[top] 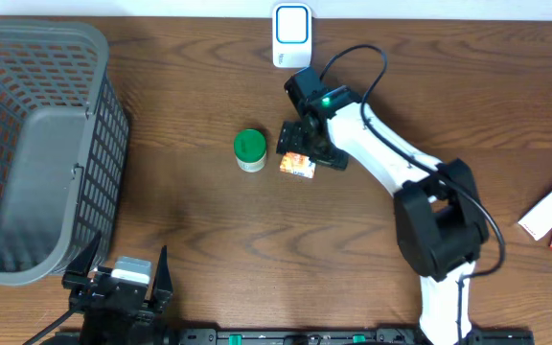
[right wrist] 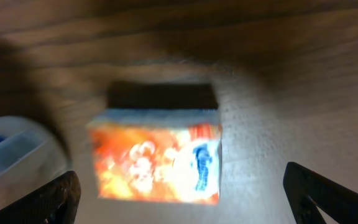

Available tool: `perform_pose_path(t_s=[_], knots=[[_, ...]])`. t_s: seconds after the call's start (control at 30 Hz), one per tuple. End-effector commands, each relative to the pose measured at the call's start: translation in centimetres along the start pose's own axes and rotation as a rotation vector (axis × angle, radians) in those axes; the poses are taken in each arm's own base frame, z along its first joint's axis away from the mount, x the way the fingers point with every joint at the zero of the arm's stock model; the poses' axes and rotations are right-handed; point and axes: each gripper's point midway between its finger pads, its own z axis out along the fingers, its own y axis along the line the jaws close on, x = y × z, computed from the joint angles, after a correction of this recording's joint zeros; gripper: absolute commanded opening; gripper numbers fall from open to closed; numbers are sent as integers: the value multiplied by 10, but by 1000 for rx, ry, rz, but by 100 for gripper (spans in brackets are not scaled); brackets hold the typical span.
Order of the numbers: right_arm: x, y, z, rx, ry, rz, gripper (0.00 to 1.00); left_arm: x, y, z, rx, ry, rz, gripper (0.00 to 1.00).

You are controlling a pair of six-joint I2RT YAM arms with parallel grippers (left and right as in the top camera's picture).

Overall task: Scan the item barcode
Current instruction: 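Reach the right gripper to the orange Panadol box and grasp it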

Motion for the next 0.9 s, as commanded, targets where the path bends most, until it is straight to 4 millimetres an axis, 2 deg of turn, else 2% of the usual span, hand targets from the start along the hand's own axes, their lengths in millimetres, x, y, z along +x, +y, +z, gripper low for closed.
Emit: perform_pose_path(t_s=[0.0, 0.1, 0.37, 0.43, 0.57, 0.67, 0.87], knots=[[5, -1, 23, 7, 44, -5, 99, -1, 1, -2, -7, -7, 7, 87], [3, 2, 29, -2, 37, -5, 99, -1, 1, -2, -6, -7, 7, 87], [-2, 7, 29, -21, 19, -12, 99, -1, 1, -2, -7, -7, 7, 87], [1, 5, 29, -10, 29, -19, 93, -1, 1, -2, -7, -7, 7, 87], [6, 5, 30, 2, 42, -51, 69, -1, 1, -2, -7, -7, 7, 87], [10, 5, 30, 7, 49, -58, 59, -1, 1, -2, -6, -7, 7, 87], [11, 6, 30, 8, 47, -63, 57, -1, 1, -2, -7, -7, 7, 87]])
